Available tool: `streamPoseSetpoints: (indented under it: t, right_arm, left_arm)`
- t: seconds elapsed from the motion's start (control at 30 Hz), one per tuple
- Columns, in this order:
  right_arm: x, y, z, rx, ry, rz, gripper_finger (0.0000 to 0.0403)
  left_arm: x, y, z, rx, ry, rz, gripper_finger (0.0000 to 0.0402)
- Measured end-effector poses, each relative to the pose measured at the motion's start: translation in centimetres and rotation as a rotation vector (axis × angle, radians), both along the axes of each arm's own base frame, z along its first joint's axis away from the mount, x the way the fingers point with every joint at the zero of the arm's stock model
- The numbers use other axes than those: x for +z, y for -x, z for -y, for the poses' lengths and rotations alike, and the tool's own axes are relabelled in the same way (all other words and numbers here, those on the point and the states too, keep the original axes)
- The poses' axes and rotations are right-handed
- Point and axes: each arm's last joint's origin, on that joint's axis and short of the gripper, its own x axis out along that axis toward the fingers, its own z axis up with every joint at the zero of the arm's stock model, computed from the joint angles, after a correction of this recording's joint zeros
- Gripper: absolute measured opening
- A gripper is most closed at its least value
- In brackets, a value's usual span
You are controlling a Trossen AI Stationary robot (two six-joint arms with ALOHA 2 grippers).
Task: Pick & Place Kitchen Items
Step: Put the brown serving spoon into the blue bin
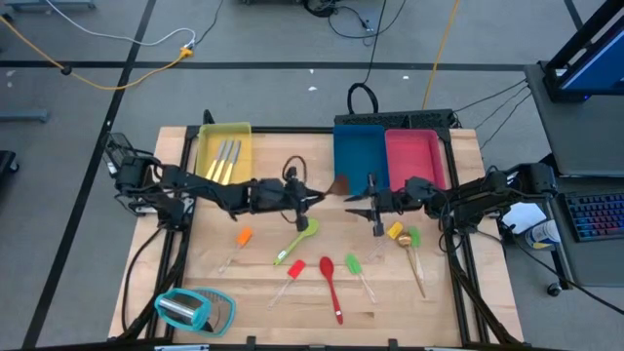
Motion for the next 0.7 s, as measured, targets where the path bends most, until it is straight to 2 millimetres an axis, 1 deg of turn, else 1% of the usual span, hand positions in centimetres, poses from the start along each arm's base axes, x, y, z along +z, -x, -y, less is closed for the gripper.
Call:
streamPoseSetpoints:
  t: [0.1,0.2,0.37,0.53,0.6,0.7]
  right_arm:
    - [-0.3,0.0,0.3,-0.099,-0.005,-0.033,0.0114]
    - [-0.3,0.0,0.5,-0.168,-0.022,-0.03,0.0114]
    - [0.2,0.0,0.5,-0.173,-0.074,0.017,0.0114]
    - [0.3,-0.3,0.5,-0.168,-0.104,0.077,0.0114]
    - [0.5,-1.0,0.6,-0.164,-0.116,0.112,0.0114]
    - [0.3,-2.8,0.7,-0.163,-0.124,0.097,0.0114]
  left_arm:
    - [1.2,-0.2,-0.4,-0.058,0.031,0.128,0.0038]
    - [2.1,-0.3,-0.5,-0.076,0.017,0.216,0.0038]
    - [2.8,-0.4,-0.4,-0.085,-0.036,0.284,0.0047]
    - [3.2,-0.3,-0.4,-0.086,-0.04,0.325,0.0038]
    - [3.2,-0.3,-0.4,-0.086,-0.036,0.323,0.0038]
    - [3.2,-0.3,-0.4,-0.085,-0.036,0.328,0.0045]
